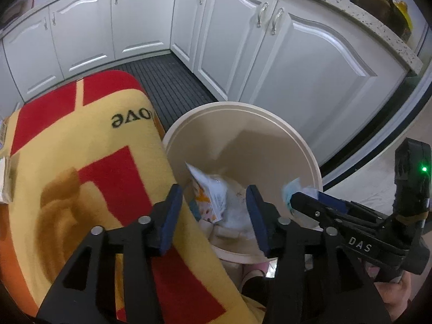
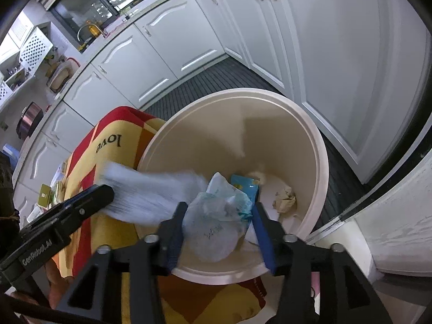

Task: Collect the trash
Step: 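Carry the wrapper and bag over the cream bin and open both grippers, then move both open grippers back over the remaining trash on the table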

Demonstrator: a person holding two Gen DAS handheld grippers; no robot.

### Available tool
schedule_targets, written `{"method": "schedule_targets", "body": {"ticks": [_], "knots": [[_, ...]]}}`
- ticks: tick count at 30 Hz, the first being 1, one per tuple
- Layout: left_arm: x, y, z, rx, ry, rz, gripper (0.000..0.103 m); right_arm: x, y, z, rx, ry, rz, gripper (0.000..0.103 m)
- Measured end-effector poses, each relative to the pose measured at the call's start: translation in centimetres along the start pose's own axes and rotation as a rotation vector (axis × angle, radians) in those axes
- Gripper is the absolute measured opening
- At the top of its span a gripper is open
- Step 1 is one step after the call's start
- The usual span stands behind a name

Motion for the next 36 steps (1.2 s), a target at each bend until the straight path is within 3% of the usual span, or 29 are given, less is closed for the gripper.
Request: {"method": "schedule_targets", "body": {"ticks": [22,28,36], "knots": [[-1.2,-1.6,-4.3,0.037,0.043,-0.039,0.051,-1.0,-2.2,-1.5,0.030,0.003,-0.024,0.050],[-2.5,-3.6,-6.7,0.037,0.056,-0.092,0.057,-1.4,-4.8,-2.6,0.072,0.023,-0.072,0.058],[-4.4,-6.9,-9.9,0.057,0.078,-0.149,0.057,-1.3,-6.2,-3.4,0.078,0.033,-0.091,0.059]]}}
Point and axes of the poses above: each gripper's, at about its wrist camera, not at the fingertips, and z roughly the way its jaws point, y to its right, x to its top, the point moved 2 cm from there along z, roughly the way its jaws point, and after that the axes turned 1 degree about -x, right-handed, at the moved point
